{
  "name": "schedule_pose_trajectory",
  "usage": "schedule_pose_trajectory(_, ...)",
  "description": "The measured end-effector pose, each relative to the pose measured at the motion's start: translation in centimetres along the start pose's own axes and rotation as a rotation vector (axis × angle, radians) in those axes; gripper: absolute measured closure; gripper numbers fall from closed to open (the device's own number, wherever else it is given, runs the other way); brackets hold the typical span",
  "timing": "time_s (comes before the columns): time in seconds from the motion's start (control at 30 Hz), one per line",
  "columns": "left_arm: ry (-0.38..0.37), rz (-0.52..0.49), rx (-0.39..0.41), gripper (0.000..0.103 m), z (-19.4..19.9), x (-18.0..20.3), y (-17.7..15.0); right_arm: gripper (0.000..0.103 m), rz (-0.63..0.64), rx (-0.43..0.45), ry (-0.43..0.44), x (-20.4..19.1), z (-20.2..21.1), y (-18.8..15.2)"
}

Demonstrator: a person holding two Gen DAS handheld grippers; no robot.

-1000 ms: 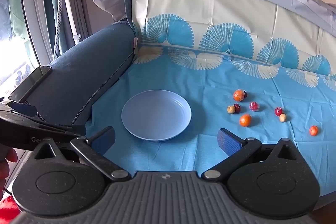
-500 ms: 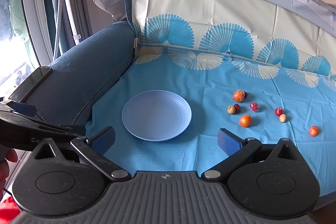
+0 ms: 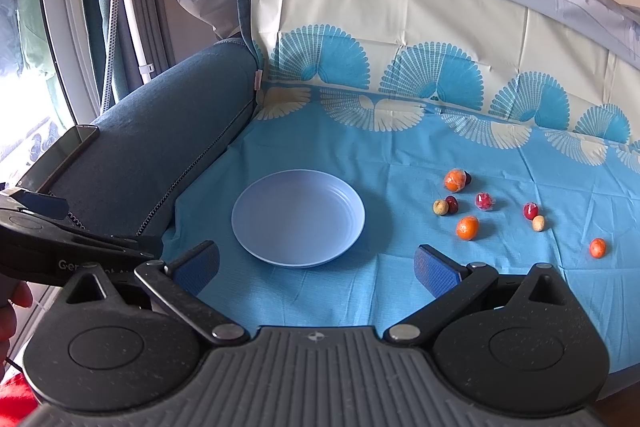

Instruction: Organize fruits

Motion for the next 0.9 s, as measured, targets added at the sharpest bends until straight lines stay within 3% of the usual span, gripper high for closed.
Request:
schedule_pose_trajectory(0.67,0.005,-0.032,-0.09,0.0,-1.6,1.3,-0.4,0.001,-0.045,-0.011,0.029,1.2,-1.6,-0.8)
schedule_pose_trajectory(0.77,-0.015,-0.041,-0.096,0.0,-2.0,2.7,0.0,0.001,-0.091,0.034,-0.016,3.5,-1.7,-0.8)
schedule_pose_trajectory(0.9,-0.047,-0.081,-0.091,0.0,-3.0,6.2,1.2,0.001,-0.131,0.143,-0.226,9.2,-0.8,-1.2)
Point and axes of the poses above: each gripper's, at about its wrist camera, not at the fingertips, and z roughly against the way its jaws point, x to its right, y to its top, the point moved 4 cm from there along -z, roughly the way its jaws point, and after that the axes turned 6 degrees about z, right-handed, at the moved point
